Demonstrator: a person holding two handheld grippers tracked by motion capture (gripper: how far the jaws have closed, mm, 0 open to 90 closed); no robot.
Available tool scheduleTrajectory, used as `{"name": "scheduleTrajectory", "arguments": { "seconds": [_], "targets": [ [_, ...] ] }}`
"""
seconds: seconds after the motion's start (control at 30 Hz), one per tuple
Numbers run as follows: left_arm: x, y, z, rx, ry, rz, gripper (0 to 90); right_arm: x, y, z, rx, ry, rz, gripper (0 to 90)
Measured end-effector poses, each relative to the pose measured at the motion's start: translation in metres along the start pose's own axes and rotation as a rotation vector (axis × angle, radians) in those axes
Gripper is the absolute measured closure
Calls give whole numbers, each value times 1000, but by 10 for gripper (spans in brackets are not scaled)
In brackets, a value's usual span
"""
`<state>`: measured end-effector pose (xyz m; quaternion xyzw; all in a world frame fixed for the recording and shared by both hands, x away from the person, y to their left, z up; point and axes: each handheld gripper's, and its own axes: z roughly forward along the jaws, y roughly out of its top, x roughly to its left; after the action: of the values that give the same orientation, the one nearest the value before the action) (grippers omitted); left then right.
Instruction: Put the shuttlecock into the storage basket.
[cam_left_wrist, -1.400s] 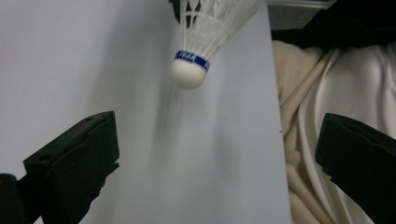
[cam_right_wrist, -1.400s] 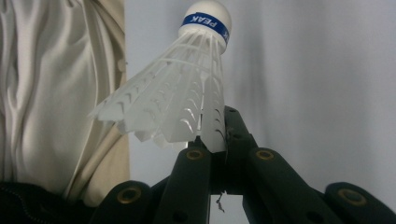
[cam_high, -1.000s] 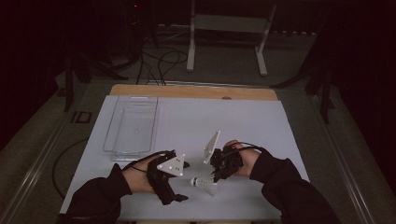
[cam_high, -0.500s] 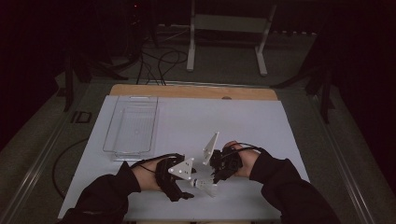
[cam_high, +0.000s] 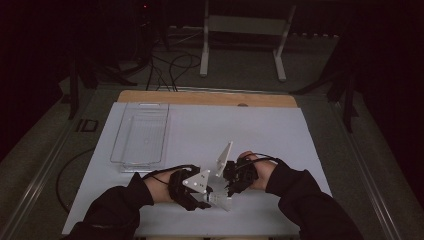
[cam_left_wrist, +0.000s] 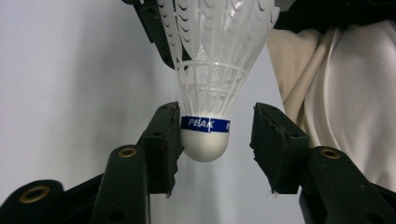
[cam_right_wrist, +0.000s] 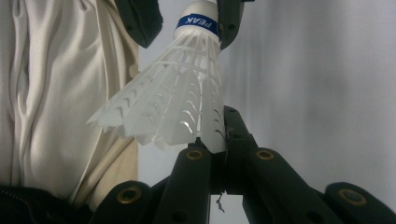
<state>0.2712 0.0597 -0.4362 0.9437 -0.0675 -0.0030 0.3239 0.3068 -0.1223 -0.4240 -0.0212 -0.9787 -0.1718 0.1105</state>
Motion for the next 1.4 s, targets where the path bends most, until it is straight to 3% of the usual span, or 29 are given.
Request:
{"name": "scheduleTrajectory", "arguments": {
  "seconds": [0.23,0.4,0.67,0.77,0.8,0.9,1.0,1.03,1.1,1.17,1.23,1.4],
  "targets": [
    [1,2,2,18,14,4,639,0,1,0,-8,3,5,900],
    [4,1,4,29,-1,2,650,-1,1,3,0,-7,-1,900],
    [6,2,4,47,9,14,654,1,2,4,-4,-39,-13,879],
    [6,2,4,51,1,13,654,1,1,5,-12,-53,-13,814],
    [7,0,2,54,4,-2,654,1,0,7,-21,-72,-9,698],
    [9,-2,2,57,4,-21,654,1,-3,9,-27,-111,8,594],
    [10,-7,1,78,10,-45,654,-1,-6,9,-28,-127,27,531],
    [10,-9,0,85,8,-57,654,-3,-9,9,-32,-139,46,431],
    [11,-14,0,111,27,-88,654,-5,-12,10,-19,-158,63,352],
    [13,-17,-1,120,31,-112,654,-6,-14,11,-15,-166,77,325],
    [13,-20,-2,122,34,-136,654,-7,-18,13,-11,-189,100,230],
    [15,-23,-7,123,35,-179,654,-9,-27,12,-53,-235,138,140]
  ]
}}
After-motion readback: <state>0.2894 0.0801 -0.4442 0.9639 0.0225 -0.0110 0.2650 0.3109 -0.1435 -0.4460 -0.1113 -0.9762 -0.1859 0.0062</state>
